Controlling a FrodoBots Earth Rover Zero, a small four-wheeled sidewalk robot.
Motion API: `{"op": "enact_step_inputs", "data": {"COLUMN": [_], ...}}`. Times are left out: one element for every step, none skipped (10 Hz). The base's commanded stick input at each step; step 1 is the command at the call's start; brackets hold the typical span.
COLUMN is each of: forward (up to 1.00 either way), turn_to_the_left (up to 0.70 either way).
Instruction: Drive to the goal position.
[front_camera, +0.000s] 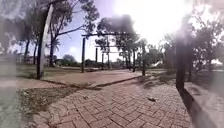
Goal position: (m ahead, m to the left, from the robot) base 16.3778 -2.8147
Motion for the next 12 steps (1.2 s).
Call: {"op": "enact_step_inputs", "data": {"forward": [1.0, 1.0, 1.0, 1.0, 1.0, 1.0, 1.0, 1.0, 1.0, 1.0, 1.0, 1.0], "turn_to_the_left": [0.0, 0.0, 0.0, 0.0, 0.0, 0.0, 0.0, 0.0, 0.0, 0.0, 0.0, 0.0]}}
